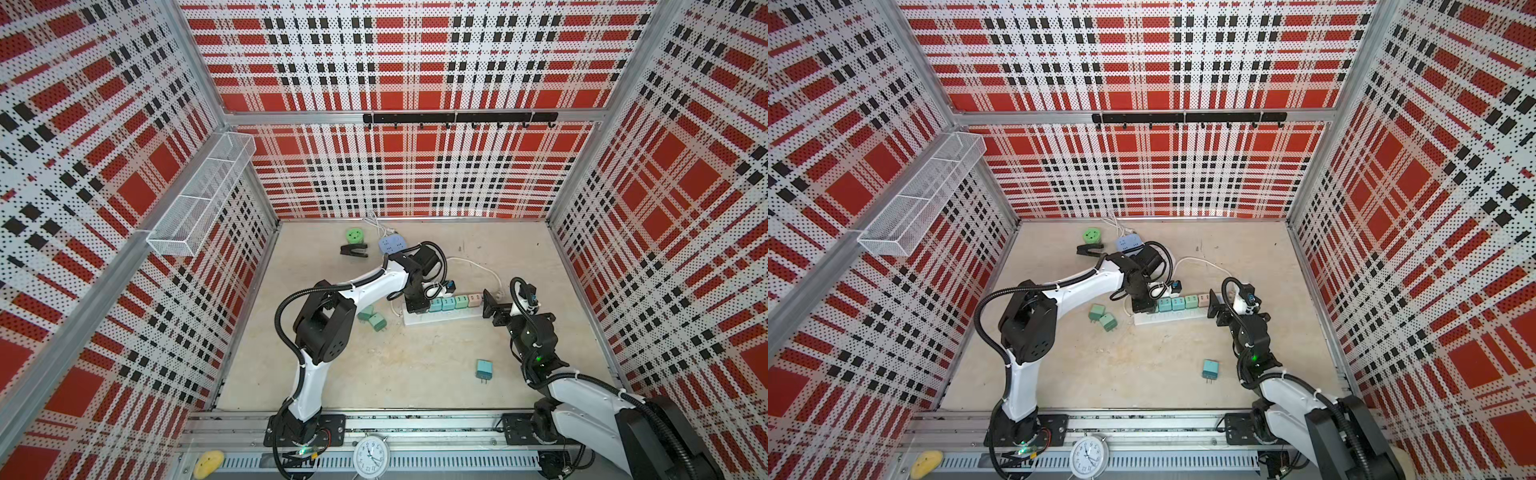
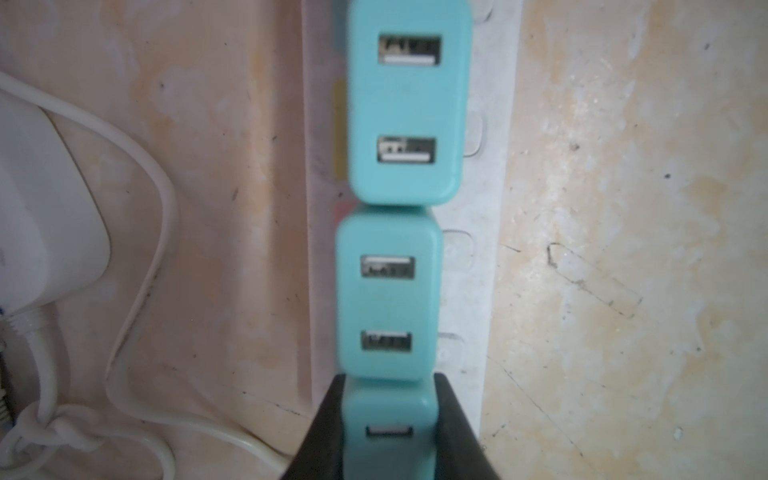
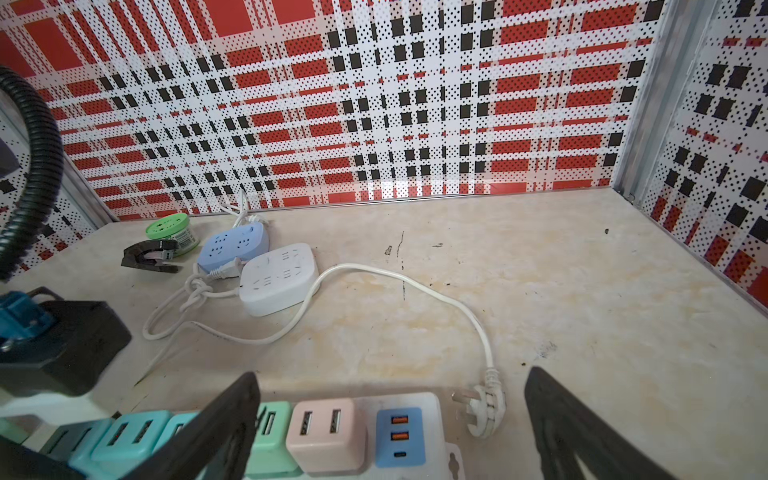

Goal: Insert the plug
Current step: 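Lower the teal charger with the left gripper into the socket beside the others, then open the left gripper and lift it off the plugged teal charger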

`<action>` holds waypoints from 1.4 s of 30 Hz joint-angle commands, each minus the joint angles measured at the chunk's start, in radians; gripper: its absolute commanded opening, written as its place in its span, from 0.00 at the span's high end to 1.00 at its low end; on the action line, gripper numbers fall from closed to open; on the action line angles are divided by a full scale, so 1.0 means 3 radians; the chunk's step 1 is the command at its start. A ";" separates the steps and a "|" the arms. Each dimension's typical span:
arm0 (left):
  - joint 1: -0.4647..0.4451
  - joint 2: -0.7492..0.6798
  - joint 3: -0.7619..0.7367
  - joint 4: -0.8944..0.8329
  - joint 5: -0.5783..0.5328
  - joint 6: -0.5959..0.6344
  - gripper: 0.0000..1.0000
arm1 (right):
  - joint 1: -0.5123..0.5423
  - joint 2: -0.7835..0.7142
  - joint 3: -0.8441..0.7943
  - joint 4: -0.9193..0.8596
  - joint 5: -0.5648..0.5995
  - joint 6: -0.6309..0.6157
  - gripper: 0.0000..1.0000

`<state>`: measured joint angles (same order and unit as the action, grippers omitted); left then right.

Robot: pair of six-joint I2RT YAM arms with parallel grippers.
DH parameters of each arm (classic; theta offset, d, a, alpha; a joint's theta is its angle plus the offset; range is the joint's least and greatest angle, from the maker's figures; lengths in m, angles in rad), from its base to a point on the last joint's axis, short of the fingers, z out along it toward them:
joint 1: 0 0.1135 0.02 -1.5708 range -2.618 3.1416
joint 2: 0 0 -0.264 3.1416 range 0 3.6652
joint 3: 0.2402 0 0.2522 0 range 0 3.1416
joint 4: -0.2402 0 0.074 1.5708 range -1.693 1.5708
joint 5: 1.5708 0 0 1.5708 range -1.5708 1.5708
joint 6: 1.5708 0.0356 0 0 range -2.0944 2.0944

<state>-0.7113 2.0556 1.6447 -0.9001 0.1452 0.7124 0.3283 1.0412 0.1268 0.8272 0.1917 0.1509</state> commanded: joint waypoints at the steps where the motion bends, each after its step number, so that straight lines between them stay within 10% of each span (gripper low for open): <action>1: 0.0067 0.0136 -0.0073 -0.0175 0.0146 0.0075 1.00 | -0.0022 0.0027 -0.0001 0.0162 -0.0008 0.0037 0.00; 37: -0.0624 0.0790 0.1033 -0.0183 0.0413 -0.0428 1.00 | -0.0148 -0.0022 -0.0052 0.0172 -0.0007 0.0196 0.00; 42: -0.0616 0.0791 0.1149 -0.0179 0.0306 -0.0548 0.58 | -0.0169 -0.0019 -0.0055 0.0168 -0.0009 0.0228 0.00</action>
<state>-0.8848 2.2658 1.9667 -0.9649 0.2092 0.5777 0.2840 1.0412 0.1196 0.8276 0.1909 0.2062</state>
